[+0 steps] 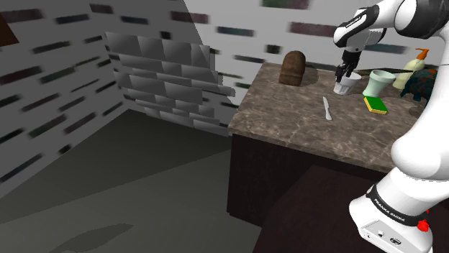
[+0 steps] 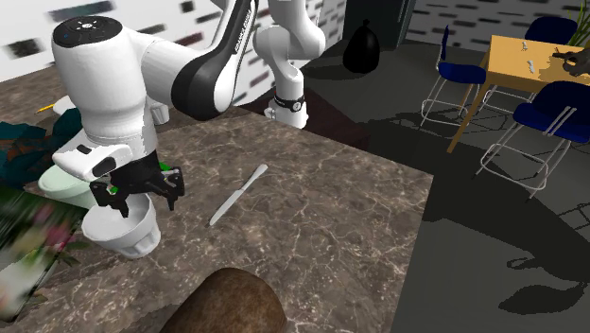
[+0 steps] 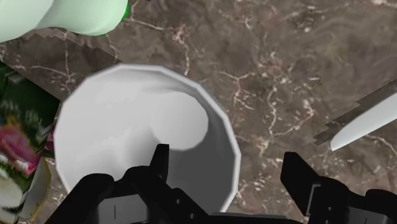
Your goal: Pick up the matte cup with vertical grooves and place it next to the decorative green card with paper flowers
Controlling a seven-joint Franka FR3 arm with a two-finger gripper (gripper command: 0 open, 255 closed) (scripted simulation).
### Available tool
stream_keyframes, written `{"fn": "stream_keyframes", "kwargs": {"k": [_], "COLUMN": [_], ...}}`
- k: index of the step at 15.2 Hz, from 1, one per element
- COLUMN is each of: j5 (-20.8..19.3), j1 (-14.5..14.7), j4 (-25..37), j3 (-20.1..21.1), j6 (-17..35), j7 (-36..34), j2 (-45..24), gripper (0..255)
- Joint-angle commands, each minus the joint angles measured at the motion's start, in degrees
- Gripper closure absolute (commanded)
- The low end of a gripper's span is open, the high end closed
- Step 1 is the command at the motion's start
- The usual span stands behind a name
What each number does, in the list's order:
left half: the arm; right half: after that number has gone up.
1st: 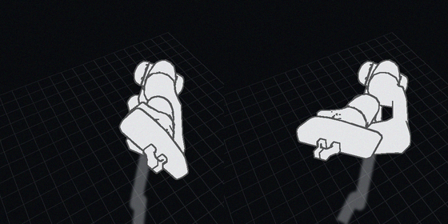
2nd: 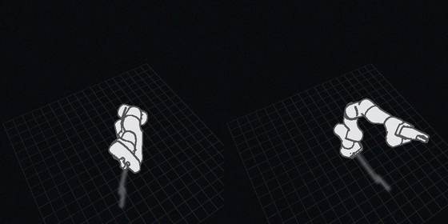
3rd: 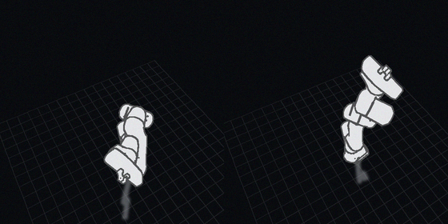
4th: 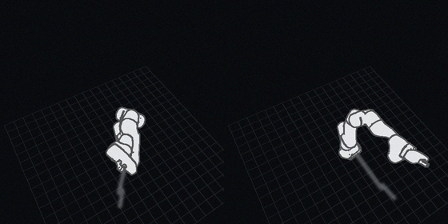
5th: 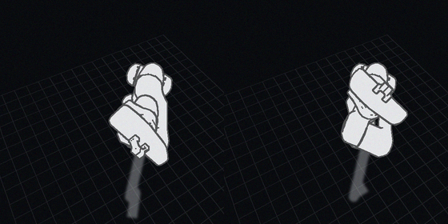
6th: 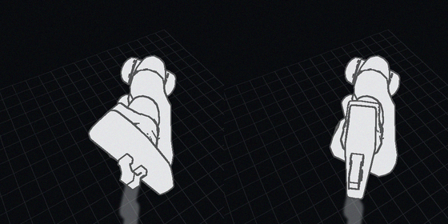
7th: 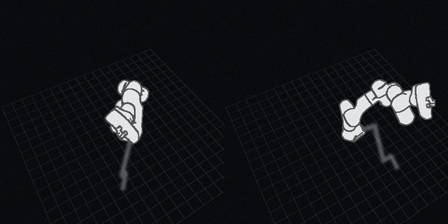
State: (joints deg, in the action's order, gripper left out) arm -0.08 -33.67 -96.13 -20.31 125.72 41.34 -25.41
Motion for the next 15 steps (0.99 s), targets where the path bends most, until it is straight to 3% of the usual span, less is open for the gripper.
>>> {"fn": "stream_keyframes", "kwargs": {"k": [1, 3, 7, 15], "j5": [0.0, 0.0, -1.12, -1.12], "j1": [0.0, 0.0, 1.03, 1.02], "j4": [0.0, 0.02, 2.47, 2.47], "j3": [0.0, 0.0, -0.39, -0.38], "j6": [0.0, -0.01, -5.81, -5.81], "j7": [0.0, 0.0, -0.66, -0.67], "j2": [0.0, 0.0, 3.41, 3.41], "gripper": [0, 0, 0, 0]}}
